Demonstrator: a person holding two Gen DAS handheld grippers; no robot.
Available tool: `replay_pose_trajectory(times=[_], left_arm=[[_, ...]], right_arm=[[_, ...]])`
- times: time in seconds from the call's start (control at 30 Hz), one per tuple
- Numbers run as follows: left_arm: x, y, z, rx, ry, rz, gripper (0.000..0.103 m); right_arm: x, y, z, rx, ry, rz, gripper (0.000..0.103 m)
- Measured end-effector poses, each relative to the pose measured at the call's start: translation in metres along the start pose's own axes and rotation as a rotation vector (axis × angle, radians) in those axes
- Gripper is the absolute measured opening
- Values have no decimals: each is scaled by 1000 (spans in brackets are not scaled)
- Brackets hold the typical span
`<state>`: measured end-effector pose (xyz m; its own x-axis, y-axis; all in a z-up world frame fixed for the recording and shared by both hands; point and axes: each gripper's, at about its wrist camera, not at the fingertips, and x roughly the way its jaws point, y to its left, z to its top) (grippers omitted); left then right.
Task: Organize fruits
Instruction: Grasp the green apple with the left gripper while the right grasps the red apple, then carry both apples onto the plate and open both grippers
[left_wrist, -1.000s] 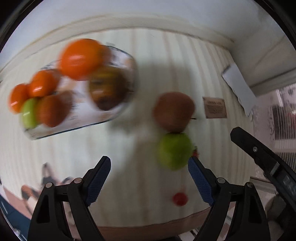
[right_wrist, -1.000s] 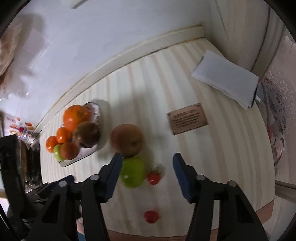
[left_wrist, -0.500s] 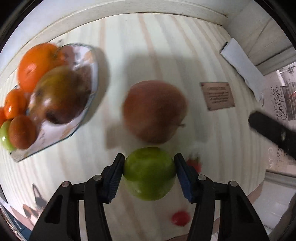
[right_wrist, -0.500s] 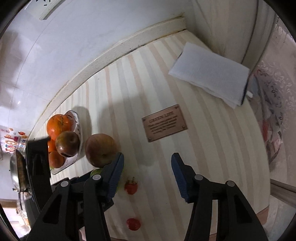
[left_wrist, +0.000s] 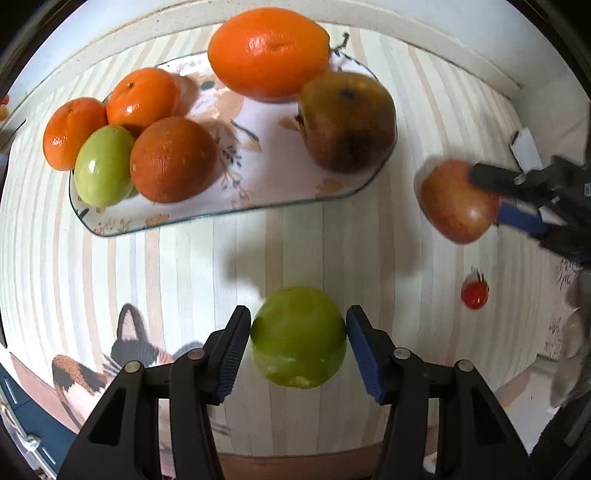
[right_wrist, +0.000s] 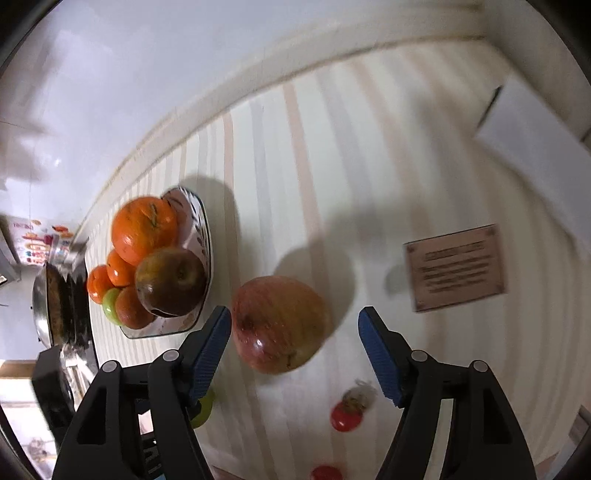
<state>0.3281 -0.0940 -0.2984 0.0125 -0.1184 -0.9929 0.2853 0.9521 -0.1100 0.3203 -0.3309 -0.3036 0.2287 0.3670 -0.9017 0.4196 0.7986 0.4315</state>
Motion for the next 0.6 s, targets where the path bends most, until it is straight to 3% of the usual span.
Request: replay_pose_trajectory(times=[0.13,0.33,0.6], left_arm=[[1,4,17,-32,-4,-20,53],[5,8,37,-42,-5,-23,52],[-4,8,22,-38,-22,-14,51]], right_arm=[[17,4,4,16,27,55,76],[35,17,1,-14,50,16,69],[32,24,-12,-46,18,-13,68]])
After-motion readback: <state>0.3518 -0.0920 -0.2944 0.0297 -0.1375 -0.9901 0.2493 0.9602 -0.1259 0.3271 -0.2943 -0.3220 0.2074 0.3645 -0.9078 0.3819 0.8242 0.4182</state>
